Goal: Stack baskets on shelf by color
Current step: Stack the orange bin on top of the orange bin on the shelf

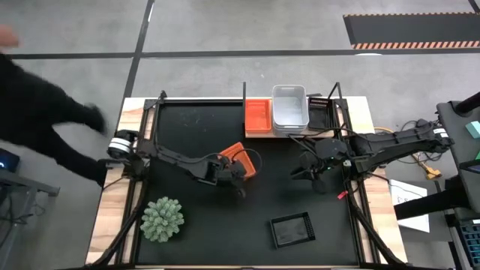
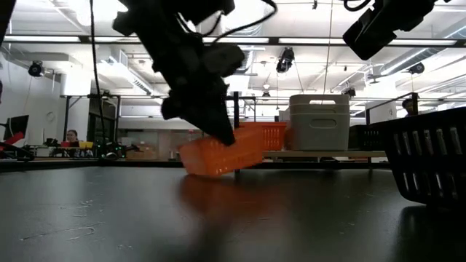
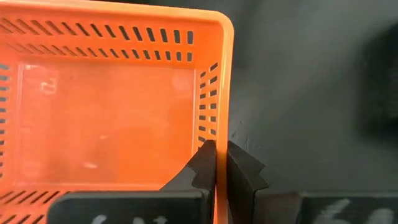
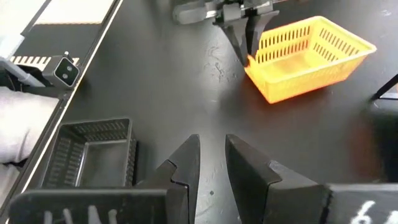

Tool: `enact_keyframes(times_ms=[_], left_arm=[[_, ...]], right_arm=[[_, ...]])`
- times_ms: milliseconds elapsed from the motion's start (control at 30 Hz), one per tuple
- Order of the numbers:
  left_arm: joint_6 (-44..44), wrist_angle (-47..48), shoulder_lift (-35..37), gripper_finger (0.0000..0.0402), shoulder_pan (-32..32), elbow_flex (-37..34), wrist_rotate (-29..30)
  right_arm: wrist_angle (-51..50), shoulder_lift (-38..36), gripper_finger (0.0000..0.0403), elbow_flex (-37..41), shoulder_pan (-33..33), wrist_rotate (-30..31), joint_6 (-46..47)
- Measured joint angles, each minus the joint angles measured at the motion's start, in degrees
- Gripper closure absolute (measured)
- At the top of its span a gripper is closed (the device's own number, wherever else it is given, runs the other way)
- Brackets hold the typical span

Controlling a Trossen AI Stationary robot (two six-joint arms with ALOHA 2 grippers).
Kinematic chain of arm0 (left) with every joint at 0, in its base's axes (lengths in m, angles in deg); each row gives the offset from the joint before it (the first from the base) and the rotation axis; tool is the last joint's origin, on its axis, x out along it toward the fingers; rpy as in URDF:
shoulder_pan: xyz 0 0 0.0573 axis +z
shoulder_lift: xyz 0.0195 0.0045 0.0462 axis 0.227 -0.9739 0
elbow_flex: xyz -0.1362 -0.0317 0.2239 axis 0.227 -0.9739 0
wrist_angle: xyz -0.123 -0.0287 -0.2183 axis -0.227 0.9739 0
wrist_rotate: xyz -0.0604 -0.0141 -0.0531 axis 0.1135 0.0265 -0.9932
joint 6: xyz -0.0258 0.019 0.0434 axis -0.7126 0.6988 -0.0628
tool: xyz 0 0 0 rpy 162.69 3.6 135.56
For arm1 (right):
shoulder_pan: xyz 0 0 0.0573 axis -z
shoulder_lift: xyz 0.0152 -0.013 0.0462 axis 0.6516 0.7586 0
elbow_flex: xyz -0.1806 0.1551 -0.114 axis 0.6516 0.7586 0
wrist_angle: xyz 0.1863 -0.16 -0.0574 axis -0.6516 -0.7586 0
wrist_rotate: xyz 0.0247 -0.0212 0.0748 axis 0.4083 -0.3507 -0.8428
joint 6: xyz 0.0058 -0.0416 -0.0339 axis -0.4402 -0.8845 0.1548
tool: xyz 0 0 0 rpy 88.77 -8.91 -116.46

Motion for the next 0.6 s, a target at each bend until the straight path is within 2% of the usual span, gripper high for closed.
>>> enact_keyframes(times_ms=[267, 433, 600], left_arm=[[4.1, 0.0, -3.5, 0.0387, 0.1, 3.4, -0.3], [5.3, 0.5, -3.4, 0.0341, 0.2, 3.0, -0.7], [12.4, 0.5, -2.6, 0.0298, 0.2, 3.0, -0.7]], right_arm=[[1.6, 3.4, 0.0335, 0.0, 0.0, 0.0, 0.3], [3.0, 6.5, 0.0317, 0.0, 0.0, 0.0, 0.3], [8.2, 10.3, 0.0297, 0.0, 0.0, 0.0, -0.3]])
